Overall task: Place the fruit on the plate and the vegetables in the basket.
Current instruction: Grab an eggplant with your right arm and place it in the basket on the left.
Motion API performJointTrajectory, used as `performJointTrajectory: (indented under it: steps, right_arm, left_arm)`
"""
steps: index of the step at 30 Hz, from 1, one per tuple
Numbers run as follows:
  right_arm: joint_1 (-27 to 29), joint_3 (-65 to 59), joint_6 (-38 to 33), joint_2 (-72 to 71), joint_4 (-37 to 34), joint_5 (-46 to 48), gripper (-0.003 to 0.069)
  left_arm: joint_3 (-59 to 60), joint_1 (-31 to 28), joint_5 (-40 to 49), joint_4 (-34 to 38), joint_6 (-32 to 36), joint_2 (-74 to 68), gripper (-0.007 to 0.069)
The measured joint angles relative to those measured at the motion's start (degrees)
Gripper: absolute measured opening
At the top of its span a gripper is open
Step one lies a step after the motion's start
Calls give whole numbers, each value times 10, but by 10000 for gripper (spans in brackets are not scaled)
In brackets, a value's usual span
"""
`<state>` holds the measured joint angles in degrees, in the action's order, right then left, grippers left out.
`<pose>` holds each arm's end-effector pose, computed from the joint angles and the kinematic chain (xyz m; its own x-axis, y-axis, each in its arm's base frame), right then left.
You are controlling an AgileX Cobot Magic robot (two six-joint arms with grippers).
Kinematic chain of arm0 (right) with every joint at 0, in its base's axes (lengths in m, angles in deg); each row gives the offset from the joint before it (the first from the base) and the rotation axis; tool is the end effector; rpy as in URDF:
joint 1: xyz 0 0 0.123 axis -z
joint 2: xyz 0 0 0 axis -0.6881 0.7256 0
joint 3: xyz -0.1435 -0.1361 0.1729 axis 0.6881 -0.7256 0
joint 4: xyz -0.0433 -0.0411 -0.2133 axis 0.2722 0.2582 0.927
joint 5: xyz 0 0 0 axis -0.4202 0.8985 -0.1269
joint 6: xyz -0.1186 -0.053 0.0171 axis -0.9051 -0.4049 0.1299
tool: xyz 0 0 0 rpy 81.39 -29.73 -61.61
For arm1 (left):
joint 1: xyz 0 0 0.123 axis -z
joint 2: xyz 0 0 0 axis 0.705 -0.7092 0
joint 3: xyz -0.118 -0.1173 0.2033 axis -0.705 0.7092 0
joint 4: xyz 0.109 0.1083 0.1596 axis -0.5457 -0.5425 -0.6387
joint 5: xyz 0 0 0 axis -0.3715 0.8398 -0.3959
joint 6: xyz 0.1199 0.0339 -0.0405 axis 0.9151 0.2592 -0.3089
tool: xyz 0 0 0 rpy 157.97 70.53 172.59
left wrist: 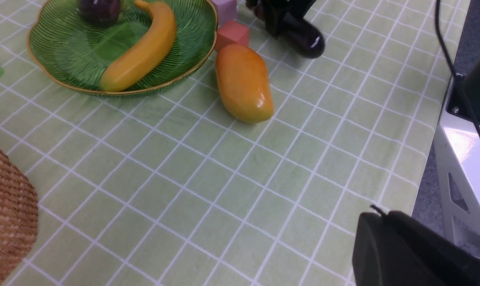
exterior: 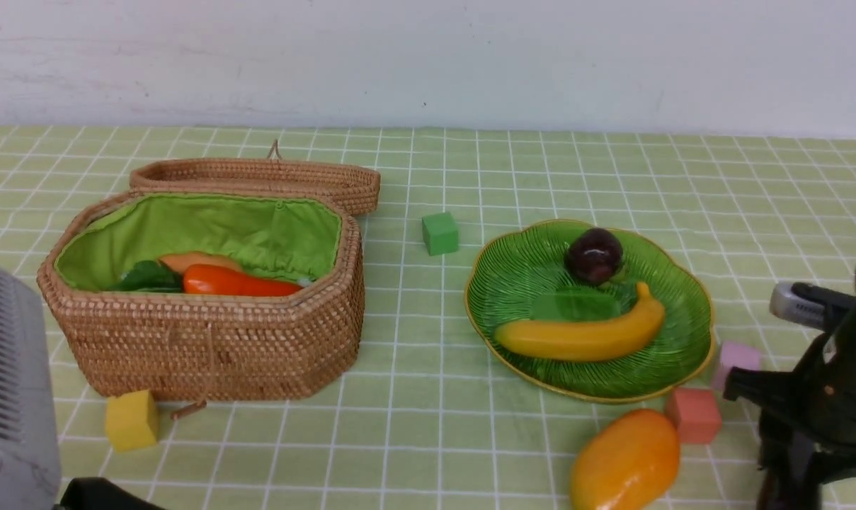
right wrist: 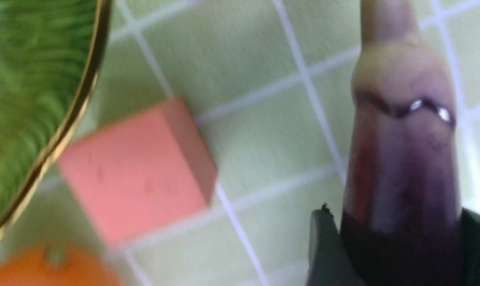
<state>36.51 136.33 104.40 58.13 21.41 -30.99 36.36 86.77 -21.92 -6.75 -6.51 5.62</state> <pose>0.2612 0.0292 0.1514 -0.8595 0.4856 -0.1594 0.4771 0.8742 0.0905 0.0779 -0.1183 0.3042 -0.2706 0.4031 -0.8742 0.8586 0.5118 -0.0297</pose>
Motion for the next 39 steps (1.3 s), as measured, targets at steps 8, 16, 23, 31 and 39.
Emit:
performJointTrajectory:
  steps: [8,16,23,31,39]
  right_arm:
    - [-44,73,-135,-161,-71,105,360]
    - [-235,375,-400,-22,-175,103,360]
    - [-340,716,-533,221,-182,108,360]
    - [-379,961,-596,420,-184,109,359]
    - [-381,1000,-618,494,-127,61,461]
  left_arm:
    - [0,0,-13,-92,-112,0,-13]
    - [0,0,8,-428,-504,14,-13]
    - [0,0,47,-564,-652,70,-13]
    - [0,0,70,-572,-666,107,-13]
    - [0,0,77,-571,-652,107,-13]
